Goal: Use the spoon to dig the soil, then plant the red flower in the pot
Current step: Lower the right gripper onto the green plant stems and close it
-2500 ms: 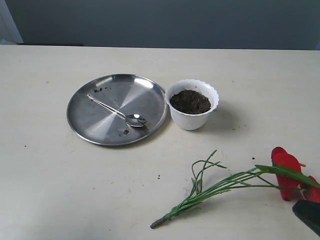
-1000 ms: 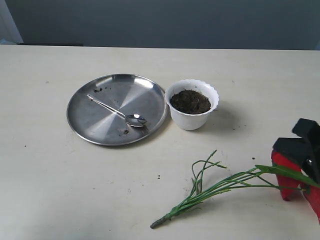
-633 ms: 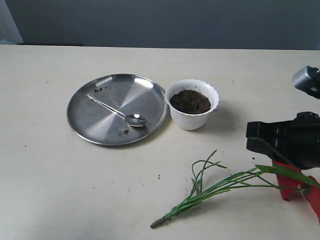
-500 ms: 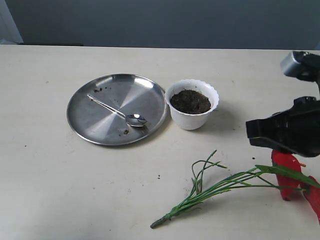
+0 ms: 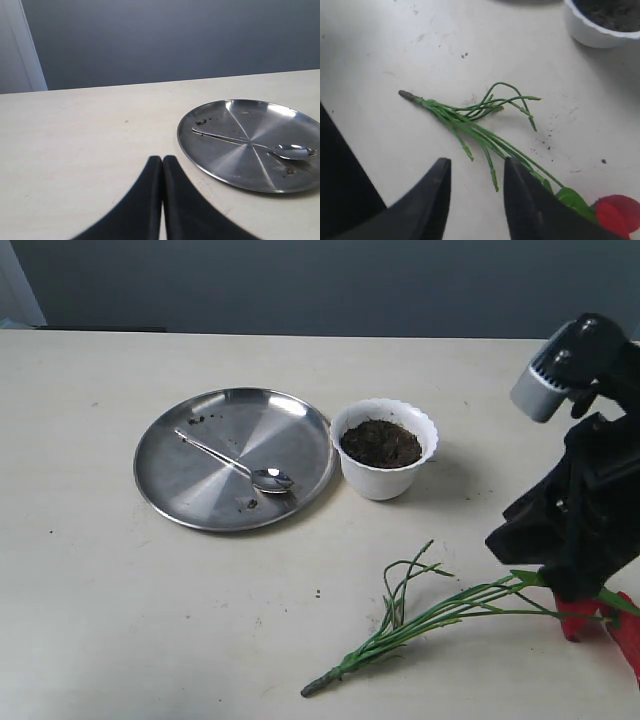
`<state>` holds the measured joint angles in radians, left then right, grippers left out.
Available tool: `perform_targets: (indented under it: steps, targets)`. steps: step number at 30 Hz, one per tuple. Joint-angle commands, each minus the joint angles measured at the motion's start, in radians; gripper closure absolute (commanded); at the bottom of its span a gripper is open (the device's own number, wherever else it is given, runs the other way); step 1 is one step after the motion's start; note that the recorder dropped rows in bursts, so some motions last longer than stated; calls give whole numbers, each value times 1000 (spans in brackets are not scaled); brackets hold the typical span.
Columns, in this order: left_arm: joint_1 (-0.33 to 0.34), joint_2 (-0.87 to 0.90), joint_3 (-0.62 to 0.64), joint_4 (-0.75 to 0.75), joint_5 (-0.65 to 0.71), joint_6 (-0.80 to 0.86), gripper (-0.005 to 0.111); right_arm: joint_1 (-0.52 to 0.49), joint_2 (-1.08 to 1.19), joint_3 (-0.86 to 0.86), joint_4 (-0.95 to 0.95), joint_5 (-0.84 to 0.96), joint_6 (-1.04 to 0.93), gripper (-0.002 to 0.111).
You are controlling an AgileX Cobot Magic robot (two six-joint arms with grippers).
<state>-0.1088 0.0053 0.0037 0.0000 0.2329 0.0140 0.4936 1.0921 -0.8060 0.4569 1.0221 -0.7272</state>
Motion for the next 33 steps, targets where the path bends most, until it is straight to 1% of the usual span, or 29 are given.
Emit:
perform_targets:
  steps: [1,3,6,7,9,11,16,22,27,29,31,33]
  targets:
    - [-3,-5,-4,0,-1,-4,106,88,61,3,-18,22,-164,70]
    - [-3,-5,-4,0,-1,-4,106,148,85,3,-96,16,-211,70]
    - [-3,-5,-4,0,-1,-4,106,237,121,3,-246,-20,-210,70]
    - [-3,-5,-4,0,-1,-4,106,289,144,3,-323,-43,-192,70]
    - [-3,-5,-4,0,-1,-4,106,344,175,3,-411,-89,-184,70]
    - [-3,-5,-4,0,-1,-4,106,375,220,3,-469,-121,-178,70]
    - [-3,-5,-4,0,-1,-4,106,387,348,3,-500,-142,-178,70]
    - [-3,-5,-4,0,-1,-4,106,387,451,3,-557,-147,-176,70]
    - [-3,-5,-4,0,-1,-4,106,387,493,3,-591,-200,-154,71]
    - [-3,-5,-4,0,-1,-4,106,387,500,3,-591,-210,-154,75]
    - [-3,-5,-4,0,-1,-4,106,387,499,3,-591,-207,-154,88]
    - [-3,-5,-4,0,-1,-4,106,387,499,3,-591,-197,-154,106]
